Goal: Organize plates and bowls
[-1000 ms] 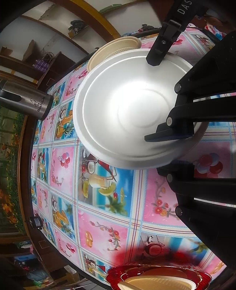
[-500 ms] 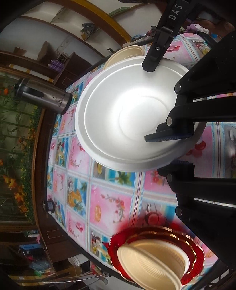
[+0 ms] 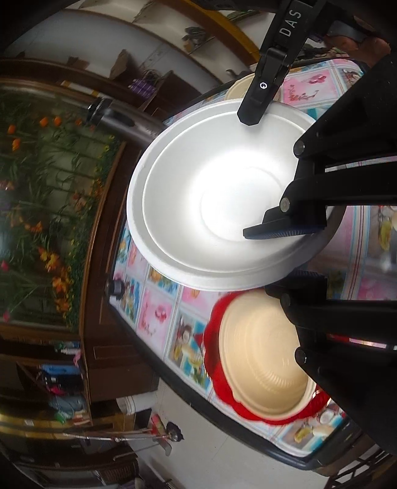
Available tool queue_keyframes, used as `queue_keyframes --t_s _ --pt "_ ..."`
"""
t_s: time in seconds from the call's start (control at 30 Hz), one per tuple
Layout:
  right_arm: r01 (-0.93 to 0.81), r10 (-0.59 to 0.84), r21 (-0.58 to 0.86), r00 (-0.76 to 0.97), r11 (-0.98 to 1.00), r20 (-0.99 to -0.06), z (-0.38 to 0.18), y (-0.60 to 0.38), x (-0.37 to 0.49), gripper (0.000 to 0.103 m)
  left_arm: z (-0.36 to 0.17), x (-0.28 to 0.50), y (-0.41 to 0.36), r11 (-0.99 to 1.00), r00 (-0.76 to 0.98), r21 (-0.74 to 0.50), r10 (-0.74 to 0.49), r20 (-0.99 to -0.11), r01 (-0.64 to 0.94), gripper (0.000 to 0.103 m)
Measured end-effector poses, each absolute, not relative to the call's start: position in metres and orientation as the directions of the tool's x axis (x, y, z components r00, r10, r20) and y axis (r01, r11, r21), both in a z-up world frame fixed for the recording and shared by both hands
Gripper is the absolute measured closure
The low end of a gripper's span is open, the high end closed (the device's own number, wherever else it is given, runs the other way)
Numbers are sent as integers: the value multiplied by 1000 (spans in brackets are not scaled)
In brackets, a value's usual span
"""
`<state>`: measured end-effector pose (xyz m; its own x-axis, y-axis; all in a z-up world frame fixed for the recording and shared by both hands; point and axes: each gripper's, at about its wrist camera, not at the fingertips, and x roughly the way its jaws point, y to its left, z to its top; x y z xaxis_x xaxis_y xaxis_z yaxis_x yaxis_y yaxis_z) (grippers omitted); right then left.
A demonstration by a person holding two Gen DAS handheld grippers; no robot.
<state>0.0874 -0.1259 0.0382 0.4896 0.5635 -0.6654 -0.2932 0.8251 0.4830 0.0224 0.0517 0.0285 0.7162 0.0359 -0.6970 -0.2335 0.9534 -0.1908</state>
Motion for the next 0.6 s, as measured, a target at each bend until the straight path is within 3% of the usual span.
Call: queue_keyframes --t_s 0.6 --pt "-454 653 486 364 747 -664 34 -17 78 95 13 -5 132 889 691 -205 156 -706 -410 88"
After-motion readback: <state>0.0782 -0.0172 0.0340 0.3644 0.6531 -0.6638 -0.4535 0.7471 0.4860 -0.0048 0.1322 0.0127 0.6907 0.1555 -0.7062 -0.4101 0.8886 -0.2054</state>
